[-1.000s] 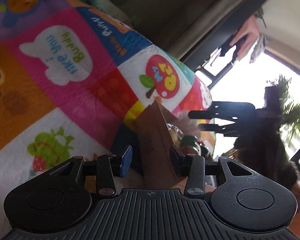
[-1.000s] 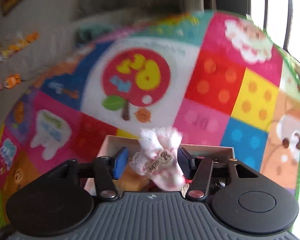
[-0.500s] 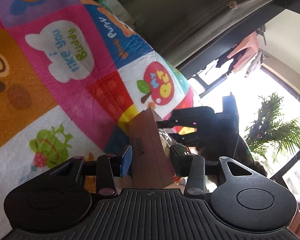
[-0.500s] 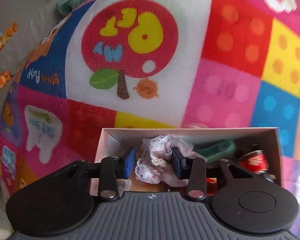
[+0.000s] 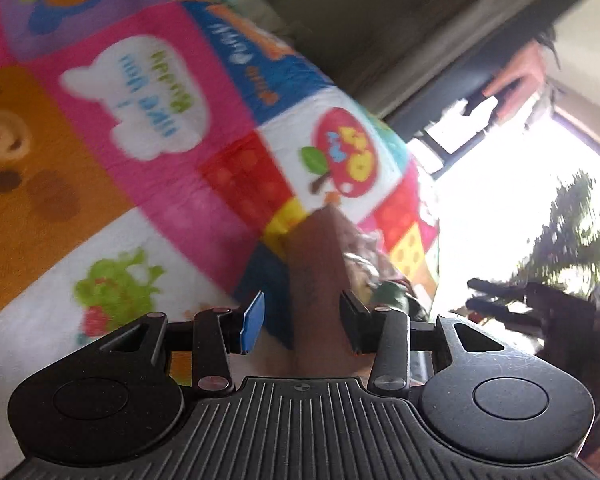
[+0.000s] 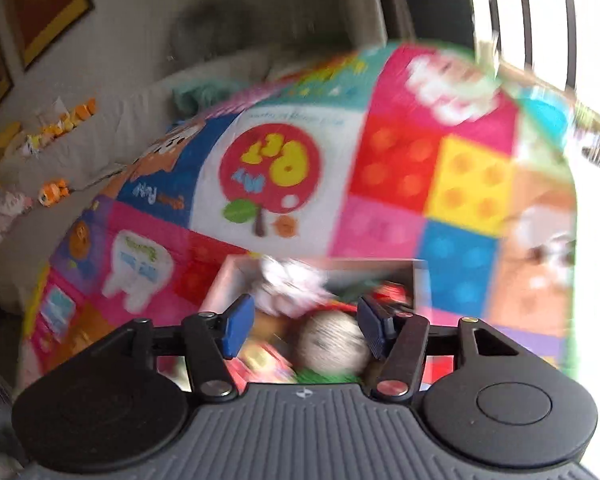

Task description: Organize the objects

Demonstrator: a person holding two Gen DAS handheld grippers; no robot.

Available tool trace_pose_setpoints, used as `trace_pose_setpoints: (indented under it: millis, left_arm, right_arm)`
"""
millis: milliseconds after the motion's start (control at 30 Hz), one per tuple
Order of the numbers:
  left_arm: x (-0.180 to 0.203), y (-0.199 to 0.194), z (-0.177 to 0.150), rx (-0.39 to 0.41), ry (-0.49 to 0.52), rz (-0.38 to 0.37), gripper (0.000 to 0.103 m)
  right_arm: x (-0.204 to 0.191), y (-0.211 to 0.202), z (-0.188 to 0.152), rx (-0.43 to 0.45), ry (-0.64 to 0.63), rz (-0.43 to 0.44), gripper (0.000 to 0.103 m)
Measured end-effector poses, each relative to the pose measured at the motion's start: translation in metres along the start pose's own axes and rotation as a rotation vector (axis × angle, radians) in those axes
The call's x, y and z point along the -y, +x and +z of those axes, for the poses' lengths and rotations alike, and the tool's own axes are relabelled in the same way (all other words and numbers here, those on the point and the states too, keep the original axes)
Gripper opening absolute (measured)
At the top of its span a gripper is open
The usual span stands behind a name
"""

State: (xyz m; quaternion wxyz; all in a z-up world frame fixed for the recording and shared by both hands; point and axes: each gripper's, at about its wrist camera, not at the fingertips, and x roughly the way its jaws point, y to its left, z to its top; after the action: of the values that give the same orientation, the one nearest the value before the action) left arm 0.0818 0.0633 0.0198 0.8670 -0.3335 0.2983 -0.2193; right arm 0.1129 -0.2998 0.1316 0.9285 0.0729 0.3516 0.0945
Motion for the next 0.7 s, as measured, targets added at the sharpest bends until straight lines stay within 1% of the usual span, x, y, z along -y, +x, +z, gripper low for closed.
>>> trace_pose_setpoints:
  millis: [67, 133, 200, 233, 367, 467, 533, 567, 600, 633, 667, 700]
  left_arm:
    - [0.022, 0.001, 0.0, -0.011, 0.067, -0.022, 0.045]
    - [0.046, 0.004, 0.0, -0.033, 0.136, -0.064, 0.045]
    - [0.066, 0.012, -0.002, -0.067, 0.179, -0.094, 0.045]
    - [0.073, 0.017, -0.004, -0.079, 0.195, -0.088, 0.045]
    - [0.092, 0.047, -0.007, -0.109, 0.266, -0.015, 0.044]
    - [0.094, 0.065, -0.003, -0.142, 0.256, 0.027, 0.044]
    - [0.092, 0.073, -0.001, -0.176, 0.251, 0.067, 0.044]
    - [0.09, 0.075, 0.001, -0.203, 0.241, 0.073, 0.044]
    - [0.088, 0.073, 0.004, -0.224, 0.22, 0.063, 0.044]
    - [0.086, 0.068, 0.008, -0.219, 0.202, 0.051, 0.044]
    - [0.086, 0.061, 0.012, -0.196, 0.196, 0.049, 0.044]
    - [0.087, 0.054, 0.017, -0.159, 0.2, 0.068, 0.044]
  right_arm:
    - [0.008, -0.018, -0.024, 0.026, -0.05, -0.028, 0.057]
    - [0.017, -0.027, -0.04, 0.031, -0.06, -0.034, 0.057]
    - [0.025, -0.036, -0.056, 0.049, -0.054, -0.033, 0.057]
    - [0.028, -0.039, -0.062, 0.06, -0.049, -0.029, 0.057]
    - [0.038, -0.047, -0.085, 0.094, -0.023, 0.006, 0.057]
    - [0.041, -0.054, -0.1, 0.105, -0.019, 0.019, 0.057]
    - [0.043, -0.059, -0.109, 0.119, -0.033, 0.0, 0.057]
    - [0.044, -0.061, -0.114, 0.128, -0.043, -0.012, 0.057]
    - [0.046, -0.062, -0.119, 0.134, -0.052, -0.02, 0.057]
    - [0.047, -0.062, -0.123, 0.14, -0.06, -0.026, 0.057]
    - [0.048, -0.061, -0.127, 0.144, -0.069, -0.032, 0.057]
    - [0.048, -0.059, -0.131, 0.145, -0.08, -0.036, 0.057]
